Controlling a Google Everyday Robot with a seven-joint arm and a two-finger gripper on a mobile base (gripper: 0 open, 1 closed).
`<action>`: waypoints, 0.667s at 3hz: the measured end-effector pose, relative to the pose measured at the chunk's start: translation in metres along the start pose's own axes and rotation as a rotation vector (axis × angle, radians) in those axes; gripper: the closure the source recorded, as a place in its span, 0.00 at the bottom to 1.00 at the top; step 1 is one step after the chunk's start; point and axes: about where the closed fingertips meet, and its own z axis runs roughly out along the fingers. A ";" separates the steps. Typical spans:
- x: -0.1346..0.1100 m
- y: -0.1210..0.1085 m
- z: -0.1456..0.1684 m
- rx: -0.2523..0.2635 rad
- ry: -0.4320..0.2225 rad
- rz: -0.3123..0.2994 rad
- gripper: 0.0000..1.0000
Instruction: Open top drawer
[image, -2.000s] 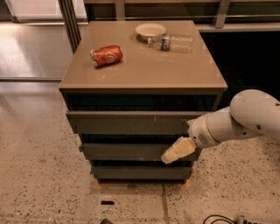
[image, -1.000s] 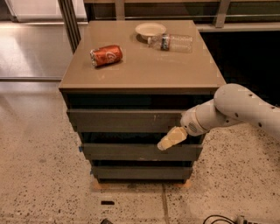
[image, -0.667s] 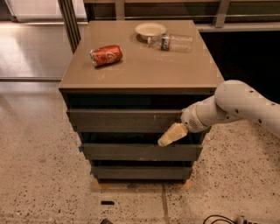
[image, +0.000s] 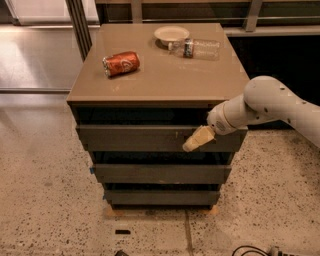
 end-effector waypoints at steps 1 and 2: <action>0.000 0.000 0.000 0.000 0.000 0.000 0.00; 0.013 0.014 0.019 -0.054 0.050 0.009 0.00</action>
Offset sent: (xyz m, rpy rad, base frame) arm -0.0260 0.0182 -0.0499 -0.0419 0.1540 0.0640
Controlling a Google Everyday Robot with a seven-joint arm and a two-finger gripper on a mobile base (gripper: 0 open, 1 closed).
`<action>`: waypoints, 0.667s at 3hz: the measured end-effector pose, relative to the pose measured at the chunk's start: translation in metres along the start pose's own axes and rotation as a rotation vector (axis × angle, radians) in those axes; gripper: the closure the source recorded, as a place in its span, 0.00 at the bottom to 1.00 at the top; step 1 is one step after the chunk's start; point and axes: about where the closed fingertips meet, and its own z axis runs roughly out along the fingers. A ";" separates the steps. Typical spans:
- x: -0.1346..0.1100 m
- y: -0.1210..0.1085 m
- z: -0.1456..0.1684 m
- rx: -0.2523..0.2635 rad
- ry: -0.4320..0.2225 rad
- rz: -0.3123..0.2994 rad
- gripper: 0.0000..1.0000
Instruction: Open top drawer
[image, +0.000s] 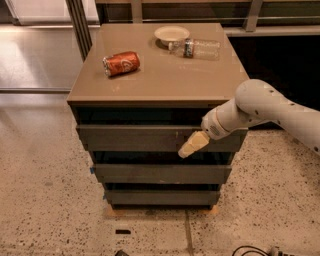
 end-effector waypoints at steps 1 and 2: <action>0.017 0.021 0.006 -0.052 0.036 0.047 0.00; 0.018 0.022 0.007 -0.054 0.036 0.049 0.00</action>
Offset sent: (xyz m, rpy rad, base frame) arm -0.0248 0.0030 -0.0139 0.0051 0.0784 -0.0028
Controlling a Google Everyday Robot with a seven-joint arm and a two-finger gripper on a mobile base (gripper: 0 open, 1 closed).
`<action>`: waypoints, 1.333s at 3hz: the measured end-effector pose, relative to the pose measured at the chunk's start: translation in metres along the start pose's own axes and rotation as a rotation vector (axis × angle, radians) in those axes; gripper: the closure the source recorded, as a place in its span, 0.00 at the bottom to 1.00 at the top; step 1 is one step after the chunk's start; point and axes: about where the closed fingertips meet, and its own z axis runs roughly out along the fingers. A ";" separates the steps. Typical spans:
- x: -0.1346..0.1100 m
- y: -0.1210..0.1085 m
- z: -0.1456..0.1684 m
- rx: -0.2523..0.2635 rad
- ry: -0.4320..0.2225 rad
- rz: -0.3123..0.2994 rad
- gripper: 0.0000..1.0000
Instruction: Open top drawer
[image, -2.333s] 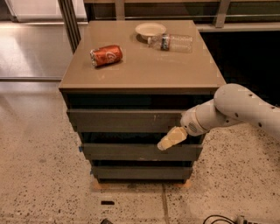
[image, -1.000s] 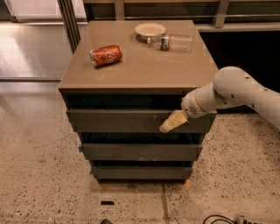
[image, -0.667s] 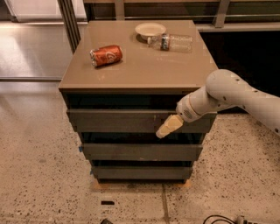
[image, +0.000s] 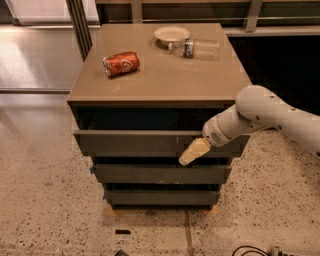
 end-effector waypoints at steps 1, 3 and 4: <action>0.002 0.005 -0.003 -0.007 0.003 0.010 0.00; 0.003 0.019 0.006 -0.063 0.018 0.003 0.00; 0.004 0.041 0.001 -0.102 0.004 0.018 0.00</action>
Offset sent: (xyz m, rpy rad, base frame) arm -0.1680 -0.0269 -0.0189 0.0288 0.2677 -0.0912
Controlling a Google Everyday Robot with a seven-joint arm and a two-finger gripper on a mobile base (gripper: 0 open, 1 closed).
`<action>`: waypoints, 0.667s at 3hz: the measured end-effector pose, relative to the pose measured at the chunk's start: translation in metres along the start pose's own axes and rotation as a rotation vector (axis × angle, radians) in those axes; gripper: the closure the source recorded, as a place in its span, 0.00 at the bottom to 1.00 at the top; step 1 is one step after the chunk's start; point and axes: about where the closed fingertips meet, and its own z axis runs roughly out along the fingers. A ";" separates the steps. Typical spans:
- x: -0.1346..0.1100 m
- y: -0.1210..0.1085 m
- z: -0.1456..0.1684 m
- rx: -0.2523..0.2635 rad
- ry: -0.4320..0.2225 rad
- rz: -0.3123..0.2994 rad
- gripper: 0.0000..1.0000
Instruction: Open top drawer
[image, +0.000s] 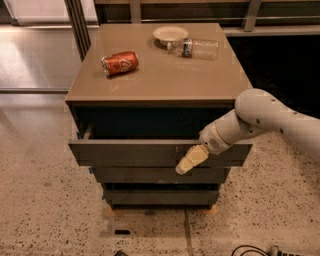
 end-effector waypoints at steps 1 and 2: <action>0.010 0.050 -0.010 -0.063 -0.036 0.066 0.00; 0.013 0.056 -0.008 -0.073 -0.016 0.058 0.00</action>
Offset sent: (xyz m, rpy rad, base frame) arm -0.0315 0.0097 0.0163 0.0545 0.0334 -0.0194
